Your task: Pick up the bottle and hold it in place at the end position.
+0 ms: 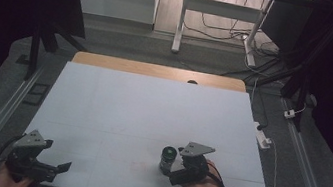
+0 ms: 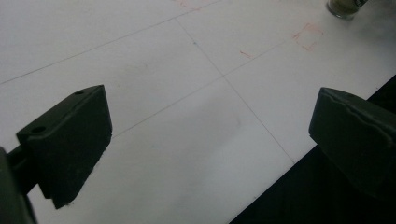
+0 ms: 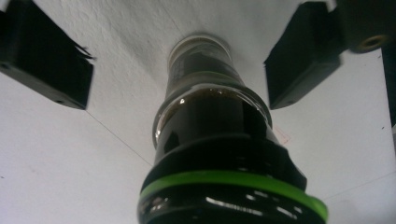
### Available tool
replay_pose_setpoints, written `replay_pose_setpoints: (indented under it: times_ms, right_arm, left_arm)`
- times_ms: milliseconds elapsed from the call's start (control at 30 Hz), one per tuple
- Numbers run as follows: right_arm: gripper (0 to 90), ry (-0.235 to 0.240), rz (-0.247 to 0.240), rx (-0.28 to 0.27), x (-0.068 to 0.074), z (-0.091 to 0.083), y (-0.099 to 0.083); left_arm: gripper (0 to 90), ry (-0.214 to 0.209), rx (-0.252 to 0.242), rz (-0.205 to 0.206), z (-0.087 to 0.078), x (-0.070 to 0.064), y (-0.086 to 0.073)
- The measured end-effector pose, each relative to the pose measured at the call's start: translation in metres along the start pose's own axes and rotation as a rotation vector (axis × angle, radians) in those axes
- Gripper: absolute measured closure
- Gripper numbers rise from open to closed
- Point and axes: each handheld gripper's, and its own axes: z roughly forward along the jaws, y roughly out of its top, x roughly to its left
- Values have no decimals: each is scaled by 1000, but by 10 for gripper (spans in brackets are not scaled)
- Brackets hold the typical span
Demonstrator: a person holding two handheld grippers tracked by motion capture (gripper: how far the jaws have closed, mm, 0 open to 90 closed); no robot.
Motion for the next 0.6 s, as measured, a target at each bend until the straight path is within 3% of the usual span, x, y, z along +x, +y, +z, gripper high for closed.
replay_pose_setpoints:
  times_ms: [133, 500, 600]
  right_arm:
    - [201, 22, -49, 8, -3, 2, 0]
    - [518, 93, -97, 5, -2, 4, 2]
    - [525, 83, -113, 5, 1, 4, 2]
  left_arm:
    - [5, -2, 1, 0, 0, 0, 0]
    - [5, -3, 2, -2, 0, 0, 0]
    - [5, -3, 2, -2, 0, 0, 0]
